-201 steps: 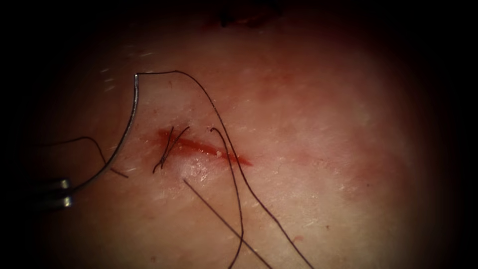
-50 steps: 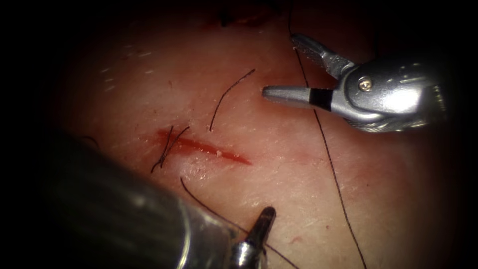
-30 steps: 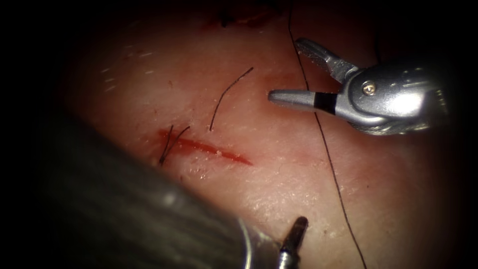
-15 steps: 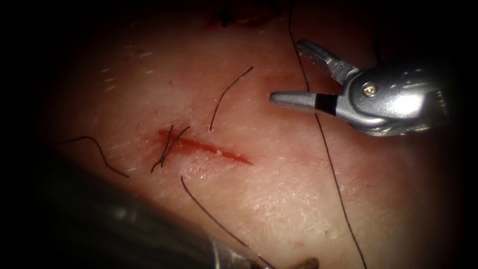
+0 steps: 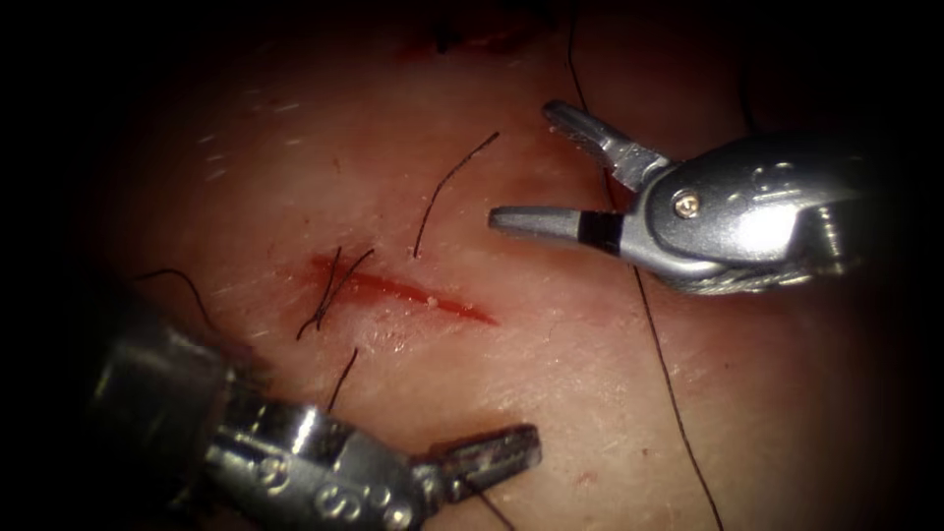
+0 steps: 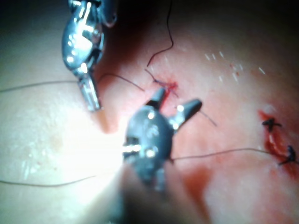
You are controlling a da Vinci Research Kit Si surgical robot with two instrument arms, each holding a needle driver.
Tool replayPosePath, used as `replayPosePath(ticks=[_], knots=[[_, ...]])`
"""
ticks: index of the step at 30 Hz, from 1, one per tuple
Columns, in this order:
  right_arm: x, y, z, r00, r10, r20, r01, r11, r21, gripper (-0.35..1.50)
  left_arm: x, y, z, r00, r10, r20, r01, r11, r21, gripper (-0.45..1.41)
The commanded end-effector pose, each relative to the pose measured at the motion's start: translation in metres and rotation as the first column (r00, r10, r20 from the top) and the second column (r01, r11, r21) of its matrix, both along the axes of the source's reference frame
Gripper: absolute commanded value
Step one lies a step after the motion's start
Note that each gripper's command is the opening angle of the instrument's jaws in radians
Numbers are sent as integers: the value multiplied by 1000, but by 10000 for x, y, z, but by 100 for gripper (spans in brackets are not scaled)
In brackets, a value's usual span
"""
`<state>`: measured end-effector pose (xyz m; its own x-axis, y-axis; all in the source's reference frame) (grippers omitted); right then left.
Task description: Wound Closure
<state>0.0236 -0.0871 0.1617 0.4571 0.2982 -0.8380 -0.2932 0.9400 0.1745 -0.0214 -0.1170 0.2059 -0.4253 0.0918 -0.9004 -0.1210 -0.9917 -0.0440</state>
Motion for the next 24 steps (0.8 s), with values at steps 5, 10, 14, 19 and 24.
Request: replayPosePath(ticks=[5, 10, 14, 19, 24], knots=[[15, -11, 34, 999, -26, -25, 26, 1000, -8, 111, 20, -16, -5, 982, 5, 189, -14, 999, 47, -45], [20, -12, 66, 992, -100, -74, 98, 995, -22, 78, 37, -7, -10, 945, 4, 327, -24, 998, 55, -45], [33, -21, 79, 986, -110, -128, 118, 992, 54, -23, 45, 10, -21, 894, -5, 449, -24, 998, 59, -45], [57, -25, 66, 984, -99, -149, 109, 992, 60, -35, 45, 32, -25, 842, -14, 540, -21, 998, 59, -45], [91, -34, 61, 980, -117, -162, 128, 990, 60, -35, 47, 51, -17, 803, -52, 594, -5, 995, 95, -45]])
